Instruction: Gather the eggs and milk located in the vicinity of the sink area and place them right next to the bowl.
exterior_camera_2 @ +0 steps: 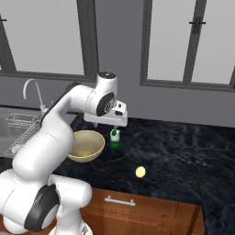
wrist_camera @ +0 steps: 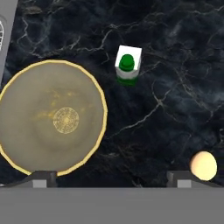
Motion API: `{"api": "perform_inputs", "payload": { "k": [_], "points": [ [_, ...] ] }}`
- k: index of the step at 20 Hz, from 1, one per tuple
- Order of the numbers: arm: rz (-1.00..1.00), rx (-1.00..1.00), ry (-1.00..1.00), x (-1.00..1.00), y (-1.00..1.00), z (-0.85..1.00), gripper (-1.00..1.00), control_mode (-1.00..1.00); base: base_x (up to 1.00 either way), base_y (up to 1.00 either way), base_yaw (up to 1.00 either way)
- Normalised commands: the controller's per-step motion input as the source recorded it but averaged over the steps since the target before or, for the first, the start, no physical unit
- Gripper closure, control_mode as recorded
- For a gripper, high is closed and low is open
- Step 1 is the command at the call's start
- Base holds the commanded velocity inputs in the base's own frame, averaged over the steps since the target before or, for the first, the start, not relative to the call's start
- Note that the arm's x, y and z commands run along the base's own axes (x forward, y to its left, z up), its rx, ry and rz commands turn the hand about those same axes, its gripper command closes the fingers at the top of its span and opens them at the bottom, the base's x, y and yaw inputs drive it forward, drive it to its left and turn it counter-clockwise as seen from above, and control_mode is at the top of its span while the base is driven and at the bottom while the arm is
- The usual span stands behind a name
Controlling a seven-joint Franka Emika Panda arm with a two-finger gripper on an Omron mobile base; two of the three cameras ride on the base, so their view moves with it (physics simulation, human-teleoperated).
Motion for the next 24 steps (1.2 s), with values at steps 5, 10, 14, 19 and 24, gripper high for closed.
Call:
{"api": "perform_inputs", "payload": {
  "k": [5, 10, 14, 19, 24],
  "points": [
    [0.0, 0.07, 0.08, 0.29, -0.27, -0.16, -1.0, -1.0, 0.0, 0.0, 0.0],
    [0.0, 0.02, 0.03, 0.23, -0.05, -0.18, -1.0, -1.0, 0.0, 0.0, 0.0],
    [0.0, 0.0, 0.01, 0.19, 0.0, -0.2, -1.0, -1.0, 0.0, 0.0, 0.0],
    [0.0, 0.0, 0.0, 0.2, 0.0, -0.26, -1.0, -1.0, 0.0, 0.0, 0.0],
    [0.0, 0.0, 0.0, 0.18, 0.0, -0.27, -1.0, -1.0, 0.0, 0.0, 0.0]
  ]
}}
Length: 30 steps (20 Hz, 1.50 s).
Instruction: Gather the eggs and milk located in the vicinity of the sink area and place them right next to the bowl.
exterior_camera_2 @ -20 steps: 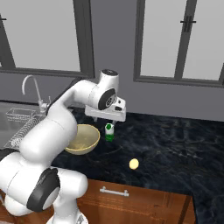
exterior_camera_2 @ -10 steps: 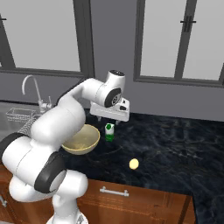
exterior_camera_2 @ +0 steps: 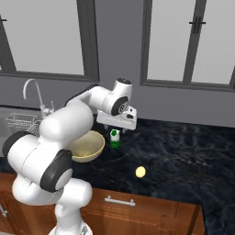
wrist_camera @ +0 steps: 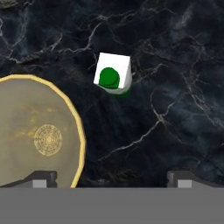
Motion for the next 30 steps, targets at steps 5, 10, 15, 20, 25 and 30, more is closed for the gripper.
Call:
{"api": "perform_inputs", "payload": {
  "k": [5, 10, 15, 20, 25, 30],
  "points": [
    [0.0, 0.0, 0.0, 0.18, 0.01, -0.28, -1.0, -1.0, 0.0, 0.0, 0.0],
    [0.0, 0.0, 0.0, 0.18, 0.09, -0.25, -1.0, -1.0, 0.0, 0.0, 0.0],
    [0.0, 0.0, 0.0, 0.14, 0.15, -0.16, -1.0, -1.0, 0.0, 0.0, 0.0],
    [0.0, 0.0, 0.0, 0.13, 0.09, -0.13, -1.0, -1.0, 0.0, 0.0, 0.0],
    [0.0, 0.0, 0.0, 0.16, 0.01, -0.1, -1.0, -1.0, 0.0, 0.0, 0.0],
    [0.0, 0.0, 0.0, 0.24, 0.0, -0.09, -1.0, -1.0, 0.0, 0.0, 0.0]
  ]
}}
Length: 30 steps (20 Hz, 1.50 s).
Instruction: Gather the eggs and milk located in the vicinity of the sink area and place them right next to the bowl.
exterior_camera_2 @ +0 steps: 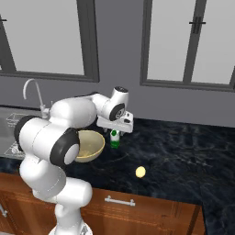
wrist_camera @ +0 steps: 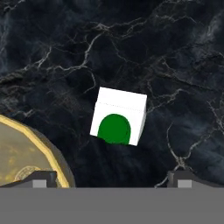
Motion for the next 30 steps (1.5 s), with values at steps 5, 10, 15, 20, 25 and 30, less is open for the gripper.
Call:
{"api": "perform_inputs", "payload": {
  "k": [5, 10, 15, 20, 25, 30],
  "points": [
    [0.0, 0.0, 0.0, 0.25, 0.0, -0.1, -1.0, -1.0, 0.0, 0.0, 0.0],
    [0.0, 0.0, 0.0, 0.24, 0.0, -0.11, -1.0, -1.0, 0.0, 0.0, 0.0],
    [0.0, 0.0, 0.0, 0.23, 0.0, -0.14, -1.0, -1.0, 0.0, 0.0, 0.0],
    [0.0, 0.0, 0.0, 0.09, 0.0, -0.15, -1.0, -1.0, 0.0, 0.0, 0.0],
    [0.0, 0.0, 0.0, 0.0, 0.0, -0.06, -1.0, -1.0, 0.0, 0.0, 0.0],
    [0.0, 0.0, 0.0, 0.0, 0.0, 0.0, -1.0, -1.0, 0.0, 0.0, 0.0]
  ]
}}
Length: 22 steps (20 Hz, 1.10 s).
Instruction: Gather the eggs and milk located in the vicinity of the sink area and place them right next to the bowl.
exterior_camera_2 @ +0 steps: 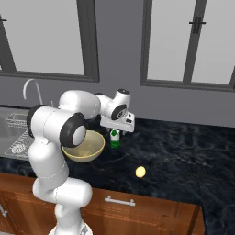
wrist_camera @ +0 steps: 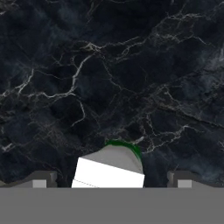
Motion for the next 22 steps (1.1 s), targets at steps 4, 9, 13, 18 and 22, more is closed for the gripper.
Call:
{"api": "perform_inputs", "payload": {
  "k": [4, 9, 13, 18, 22],
  "points": [
    [0.0, 0.0, 0.0, -0.01, 0.0, 0.0, -1.0, -1.0, 0.0, 0.0, 0.0],
    [0.0, 0.0, 0.0, -0.09, 0.0, 0.0, -1.0, -1.0, 0.0, 0.0, 0.0],
    [0.0, 0.0, 0.0, -0.18, 0.0, 0.0, -1.0, -1.0, 0.0, 0.0, 0.0],
    [0.0, 0.0, 0.0, -0.11, 0.0, 0.0, -1.0, -1.0, 0.0, 0.0, 0.0],
    [0.0, 0.0, 0.0, 0.0, 0.01, -0.05, -1.0, -1.0, 0.0, 0.0, 0.0]
  ]
}}
